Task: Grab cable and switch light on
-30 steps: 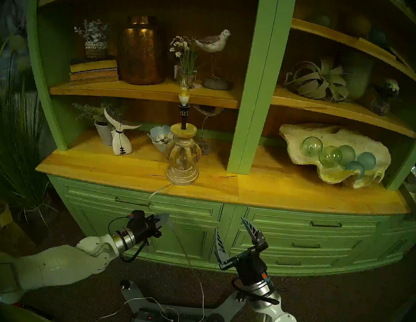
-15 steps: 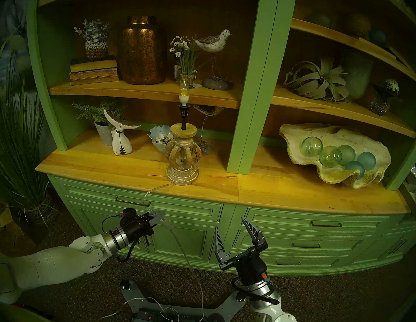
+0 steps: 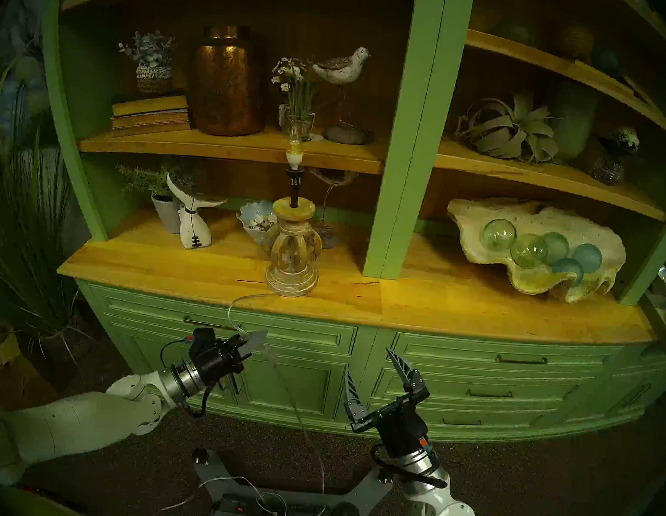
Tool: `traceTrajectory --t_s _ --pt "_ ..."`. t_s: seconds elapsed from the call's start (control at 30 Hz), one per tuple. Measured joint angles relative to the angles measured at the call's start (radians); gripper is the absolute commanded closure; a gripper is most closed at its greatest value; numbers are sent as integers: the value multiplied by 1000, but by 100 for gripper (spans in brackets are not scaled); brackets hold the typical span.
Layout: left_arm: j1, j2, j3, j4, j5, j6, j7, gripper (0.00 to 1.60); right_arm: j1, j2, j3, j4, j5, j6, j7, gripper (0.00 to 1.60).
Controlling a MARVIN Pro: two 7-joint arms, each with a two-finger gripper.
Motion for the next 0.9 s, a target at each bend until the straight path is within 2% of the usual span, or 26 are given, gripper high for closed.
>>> traceTrajectory --t_s 0.17,0.53,0.7,0.9 --pt "4 11 -18 -10 -28 -1 -26 160 0 0 0 0 0 0 0 0" --pt "4 36 -26 -35 -34 -2 -75 160 0 0 0 0 0 0 0 0" --pt "4 55 -37 -75 -42 -6 -136 160 0 0 0 0 0 0 0 0" --pt "-3 71 -43 -80 -57 3 -229 160 0 0 0 0 0 0 0 0"
